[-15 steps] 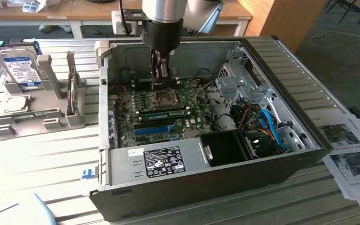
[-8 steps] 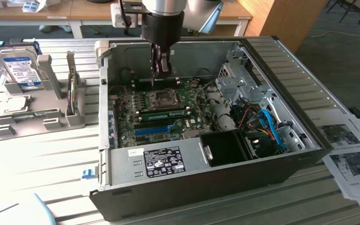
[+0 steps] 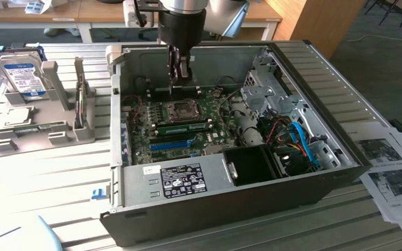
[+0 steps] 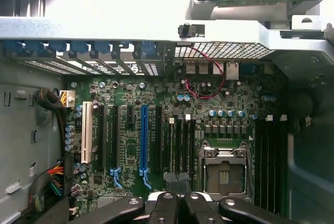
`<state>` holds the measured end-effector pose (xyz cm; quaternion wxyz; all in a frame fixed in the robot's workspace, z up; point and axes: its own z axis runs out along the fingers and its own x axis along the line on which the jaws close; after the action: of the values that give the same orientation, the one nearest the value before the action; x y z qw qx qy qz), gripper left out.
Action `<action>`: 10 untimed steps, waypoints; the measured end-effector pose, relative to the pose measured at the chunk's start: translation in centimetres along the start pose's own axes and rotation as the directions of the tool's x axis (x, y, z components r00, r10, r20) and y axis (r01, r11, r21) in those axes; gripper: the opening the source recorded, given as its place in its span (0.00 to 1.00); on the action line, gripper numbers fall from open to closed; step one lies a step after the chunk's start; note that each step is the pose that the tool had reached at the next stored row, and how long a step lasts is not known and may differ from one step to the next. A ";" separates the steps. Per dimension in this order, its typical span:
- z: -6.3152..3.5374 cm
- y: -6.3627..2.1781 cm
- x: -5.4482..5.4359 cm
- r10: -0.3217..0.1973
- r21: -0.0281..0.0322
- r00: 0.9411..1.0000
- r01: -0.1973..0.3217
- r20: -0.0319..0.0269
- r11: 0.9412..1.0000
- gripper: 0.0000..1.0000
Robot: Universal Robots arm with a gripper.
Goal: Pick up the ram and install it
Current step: 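Press down the ram until it locks into place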
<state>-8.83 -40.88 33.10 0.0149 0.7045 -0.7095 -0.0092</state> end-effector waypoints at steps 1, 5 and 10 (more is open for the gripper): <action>0.00 0.00 0.0 0.000 0.000 1.000 0.000 0.000 1.000 0.09; -0.02 -0.24 0.0 0.000 0.000 1.000 0.000 0.000 1.000 0.09; -0.05 -1.28 0.0 0.000 0.000 1.000 0.000 0.000 1.000 0.09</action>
<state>-7.55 -40.88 33.11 0.0150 0.7046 -0.7094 -0.0092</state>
